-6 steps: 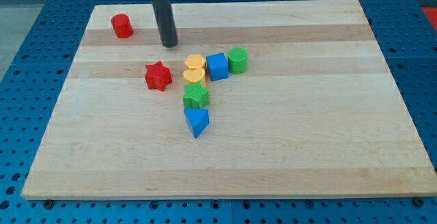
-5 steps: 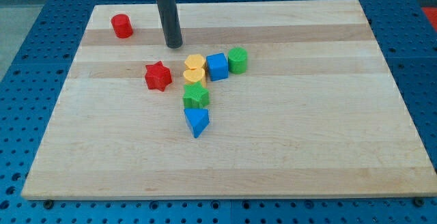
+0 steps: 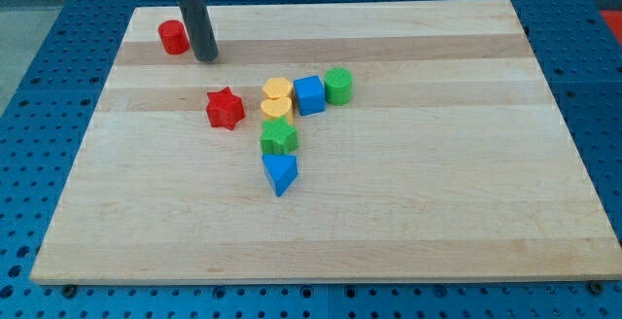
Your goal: Slide the red circle up a bit
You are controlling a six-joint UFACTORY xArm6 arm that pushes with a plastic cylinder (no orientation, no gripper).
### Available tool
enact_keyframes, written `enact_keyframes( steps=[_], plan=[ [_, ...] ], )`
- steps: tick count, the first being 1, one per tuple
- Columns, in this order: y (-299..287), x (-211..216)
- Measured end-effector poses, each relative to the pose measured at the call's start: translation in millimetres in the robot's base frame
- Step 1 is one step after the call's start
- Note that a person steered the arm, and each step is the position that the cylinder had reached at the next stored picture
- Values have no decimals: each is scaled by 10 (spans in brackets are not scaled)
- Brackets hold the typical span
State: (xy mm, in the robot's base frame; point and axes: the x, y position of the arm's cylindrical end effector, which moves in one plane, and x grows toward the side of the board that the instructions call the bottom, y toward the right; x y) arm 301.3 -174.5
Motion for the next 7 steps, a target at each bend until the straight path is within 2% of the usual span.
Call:
enact_keyframes(
  steps=[2,4,5,6,7],
  plan=[
    [-420,0],
    [-481,13],
    [-446,329],
    [120,366],
    [153,368]
  ],
)
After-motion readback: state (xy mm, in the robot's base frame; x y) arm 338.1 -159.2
